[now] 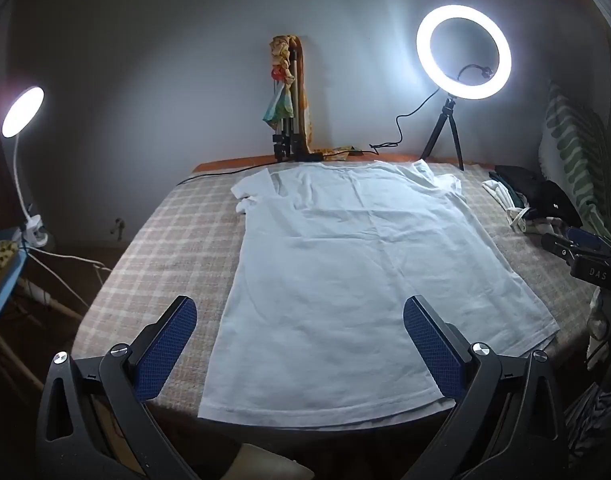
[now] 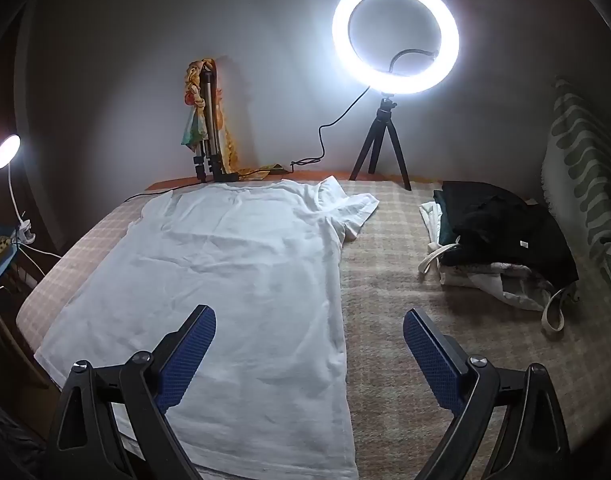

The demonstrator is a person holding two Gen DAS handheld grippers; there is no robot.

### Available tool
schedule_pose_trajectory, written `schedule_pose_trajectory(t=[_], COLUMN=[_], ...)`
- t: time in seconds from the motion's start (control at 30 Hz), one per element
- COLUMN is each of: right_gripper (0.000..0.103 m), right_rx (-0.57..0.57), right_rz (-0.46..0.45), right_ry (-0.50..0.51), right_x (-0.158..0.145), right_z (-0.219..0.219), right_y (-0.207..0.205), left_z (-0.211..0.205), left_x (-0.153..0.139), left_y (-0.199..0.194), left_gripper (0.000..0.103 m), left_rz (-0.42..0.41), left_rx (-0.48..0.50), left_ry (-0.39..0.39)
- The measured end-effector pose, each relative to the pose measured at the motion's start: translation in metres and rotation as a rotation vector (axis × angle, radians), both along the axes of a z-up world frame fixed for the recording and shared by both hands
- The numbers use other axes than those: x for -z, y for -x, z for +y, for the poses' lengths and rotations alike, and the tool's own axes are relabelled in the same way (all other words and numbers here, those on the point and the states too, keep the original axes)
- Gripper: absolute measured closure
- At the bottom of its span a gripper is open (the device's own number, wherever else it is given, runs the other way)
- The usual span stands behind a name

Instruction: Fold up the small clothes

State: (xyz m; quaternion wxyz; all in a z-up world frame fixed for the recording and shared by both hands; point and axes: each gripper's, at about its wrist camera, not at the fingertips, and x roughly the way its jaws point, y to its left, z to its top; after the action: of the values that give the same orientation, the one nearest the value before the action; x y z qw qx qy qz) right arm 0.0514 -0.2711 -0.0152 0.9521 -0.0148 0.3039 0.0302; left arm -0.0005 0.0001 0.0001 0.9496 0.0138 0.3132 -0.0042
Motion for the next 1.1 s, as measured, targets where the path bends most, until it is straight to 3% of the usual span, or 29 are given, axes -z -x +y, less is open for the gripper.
schedule_pose_trajectory(t=[1.1], right_gripper=[0.007], right_rx=[0.006], right_rz=[0.002], right_ry=[-0.012], right_x=[0.001], right_z=[-0.004], right_y=[-0.001], left_z=[0.005], left_x=[-0.013], left_y=[0.005], left_gripper=[0.0], left_rz=[-0.066], left_rx=[-0.014], left_ry=[-0.001])
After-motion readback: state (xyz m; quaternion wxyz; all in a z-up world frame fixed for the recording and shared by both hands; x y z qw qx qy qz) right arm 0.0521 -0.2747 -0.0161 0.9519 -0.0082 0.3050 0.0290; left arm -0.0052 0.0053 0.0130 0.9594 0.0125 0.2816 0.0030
